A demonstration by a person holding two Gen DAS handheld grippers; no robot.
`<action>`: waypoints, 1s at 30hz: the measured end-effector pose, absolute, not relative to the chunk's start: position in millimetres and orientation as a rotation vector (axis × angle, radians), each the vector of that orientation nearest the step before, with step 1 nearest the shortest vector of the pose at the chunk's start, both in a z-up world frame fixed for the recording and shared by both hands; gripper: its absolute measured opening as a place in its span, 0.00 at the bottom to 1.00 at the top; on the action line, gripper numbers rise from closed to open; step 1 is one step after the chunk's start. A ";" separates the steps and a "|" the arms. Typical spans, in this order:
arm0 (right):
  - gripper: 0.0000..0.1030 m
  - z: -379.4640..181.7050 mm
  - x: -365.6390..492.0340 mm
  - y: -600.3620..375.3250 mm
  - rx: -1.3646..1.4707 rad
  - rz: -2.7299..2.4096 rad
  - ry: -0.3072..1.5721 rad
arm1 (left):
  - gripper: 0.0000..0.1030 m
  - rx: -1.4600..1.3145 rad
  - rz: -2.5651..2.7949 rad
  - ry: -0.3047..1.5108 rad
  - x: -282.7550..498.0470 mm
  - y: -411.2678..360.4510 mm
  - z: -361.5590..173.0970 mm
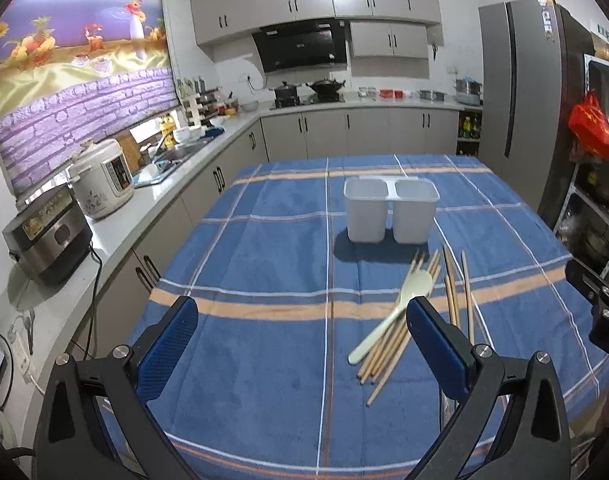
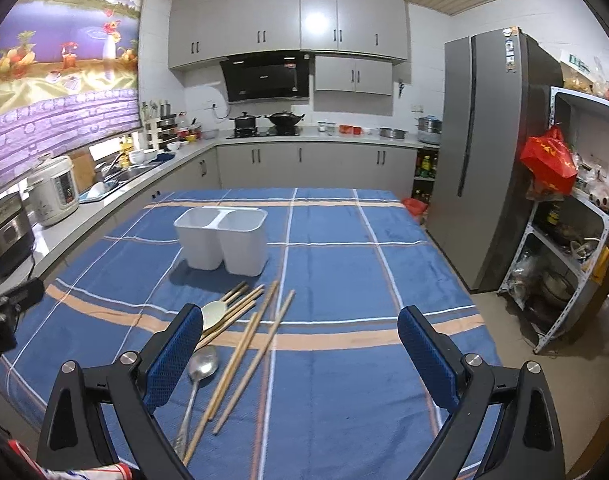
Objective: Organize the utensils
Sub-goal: 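Move both tools toward the spoons and chopsticks beside the white holder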
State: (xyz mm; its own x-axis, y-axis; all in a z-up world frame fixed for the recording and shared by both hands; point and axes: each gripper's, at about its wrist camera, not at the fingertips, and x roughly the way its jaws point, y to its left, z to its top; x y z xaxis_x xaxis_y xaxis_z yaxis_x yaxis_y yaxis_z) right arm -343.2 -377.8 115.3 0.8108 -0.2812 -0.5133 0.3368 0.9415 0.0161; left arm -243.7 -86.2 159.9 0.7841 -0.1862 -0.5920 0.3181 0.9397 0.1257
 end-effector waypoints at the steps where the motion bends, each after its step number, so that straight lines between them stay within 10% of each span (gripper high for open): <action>1: 0.97 114.7 -343.3 -376.8 0.108 -0.325 0.534 | 1.00 0.228 -0.277 0.622 -244.2 -85.7 158.1; 30: 0.97 99.3 -342.0 -373.4 0.164 -0.306 0.600 | 1.00 0.146 -0.331 0.782 -238.3 -78.8 133.2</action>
